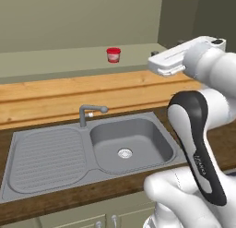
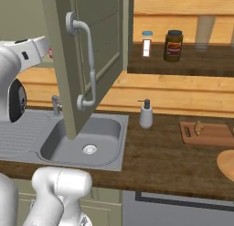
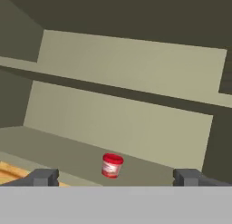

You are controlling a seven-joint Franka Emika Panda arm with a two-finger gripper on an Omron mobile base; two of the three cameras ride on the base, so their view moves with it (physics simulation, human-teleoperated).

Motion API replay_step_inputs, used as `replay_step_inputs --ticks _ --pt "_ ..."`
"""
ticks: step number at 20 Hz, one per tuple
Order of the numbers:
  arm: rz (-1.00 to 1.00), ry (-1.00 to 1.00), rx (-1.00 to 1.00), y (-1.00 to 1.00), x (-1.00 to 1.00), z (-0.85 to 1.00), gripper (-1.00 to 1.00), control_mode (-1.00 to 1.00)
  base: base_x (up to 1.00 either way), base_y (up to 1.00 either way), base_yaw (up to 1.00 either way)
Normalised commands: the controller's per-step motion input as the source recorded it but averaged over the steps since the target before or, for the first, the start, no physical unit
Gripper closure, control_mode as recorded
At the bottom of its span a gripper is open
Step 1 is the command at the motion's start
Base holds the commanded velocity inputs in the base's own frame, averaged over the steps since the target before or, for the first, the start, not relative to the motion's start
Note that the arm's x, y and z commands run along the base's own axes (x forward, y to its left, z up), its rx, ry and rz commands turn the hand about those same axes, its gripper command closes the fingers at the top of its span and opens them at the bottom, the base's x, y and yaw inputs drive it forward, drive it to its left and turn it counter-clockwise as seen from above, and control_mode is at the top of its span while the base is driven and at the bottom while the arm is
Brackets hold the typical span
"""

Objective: From the different types of pastries on the counter, select a croissant and place it on the cutting board. Then retrieve a jar of jam from the cabinet and place it alongside the croissant on the cutting board.

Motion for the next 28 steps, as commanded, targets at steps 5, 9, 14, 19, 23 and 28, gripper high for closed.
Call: replay_step_inputs --ticks 5,9,14,19,23,28 --pt "-0.49 0.09 0.0 0.14 0.03 -0.15 -1.0 -1.0 0.0 0.0 0.0" --pt "-0.42 0.13 0.0 0.13 0.27 0.0 -1.0 -1.0 0.0 0.0 0.0" --pt "-0.08 0.17 0.01 -0.07 0.14 -0.12 -1.0 -1.0 0.0 0.0 0.0" --pt "0.03 0.06 0.08 -0.12 0.21 -0.36 -1.0 -1.0 0.0 0.0 0.0" --pt "0.03 -0.07 0.18 0.0 0.12 -0.25 -1.0 -1.0 0.0 0.0 0.0" --pt "0.02 -0.09 0.28 0.03 0.23 0.0 -1.0 -1.0 0.0 0.0 0.0"
